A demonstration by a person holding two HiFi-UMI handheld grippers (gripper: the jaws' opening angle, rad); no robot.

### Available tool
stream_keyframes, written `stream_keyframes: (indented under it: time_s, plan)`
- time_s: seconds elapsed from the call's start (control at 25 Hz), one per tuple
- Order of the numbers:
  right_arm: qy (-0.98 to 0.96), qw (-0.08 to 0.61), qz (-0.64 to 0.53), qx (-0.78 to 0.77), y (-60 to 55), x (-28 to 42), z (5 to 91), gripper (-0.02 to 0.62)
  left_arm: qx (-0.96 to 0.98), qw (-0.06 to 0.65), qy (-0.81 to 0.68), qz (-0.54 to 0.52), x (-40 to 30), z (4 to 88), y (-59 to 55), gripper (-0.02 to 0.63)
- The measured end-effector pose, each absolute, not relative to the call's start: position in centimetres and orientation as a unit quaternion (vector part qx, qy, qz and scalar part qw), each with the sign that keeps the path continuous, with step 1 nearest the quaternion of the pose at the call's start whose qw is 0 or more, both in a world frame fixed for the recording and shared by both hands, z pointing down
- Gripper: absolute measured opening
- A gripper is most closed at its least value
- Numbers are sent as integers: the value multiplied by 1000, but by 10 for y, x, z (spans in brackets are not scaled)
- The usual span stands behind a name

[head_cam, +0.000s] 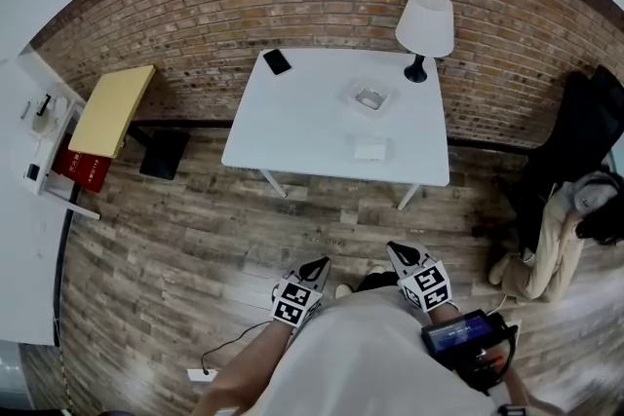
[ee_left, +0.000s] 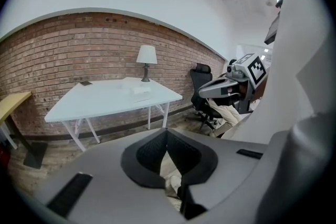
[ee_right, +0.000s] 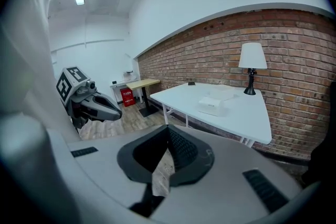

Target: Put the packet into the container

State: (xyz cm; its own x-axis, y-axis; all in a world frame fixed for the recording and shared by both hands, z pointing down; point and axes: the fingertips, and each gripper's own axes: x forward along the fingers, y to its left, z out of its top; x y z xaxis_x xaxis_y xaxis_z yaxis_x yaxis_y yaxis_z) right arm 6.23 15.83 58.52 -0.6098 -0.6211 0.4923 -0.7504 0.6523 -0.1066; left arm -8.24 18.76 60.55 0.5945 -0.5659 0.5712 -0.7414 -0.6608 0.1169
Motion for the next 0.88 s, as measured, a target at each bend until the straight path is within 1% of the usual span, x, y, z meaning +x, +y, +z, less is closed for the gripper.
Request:
stream_keyframes:
  time_s: [0.28,0.6,0.88]
  plan:
    - [-882,215,158,389,154,61,587,8,874,190,-371,249,-86,611,187,9]
    - [-882,224,155,385,152,53,595,8,872,190,-370,257,-94,621,193,9]
    - [-882,228,163,379,130,56,601,8,872,187,-370,259,-90,619,164,9]
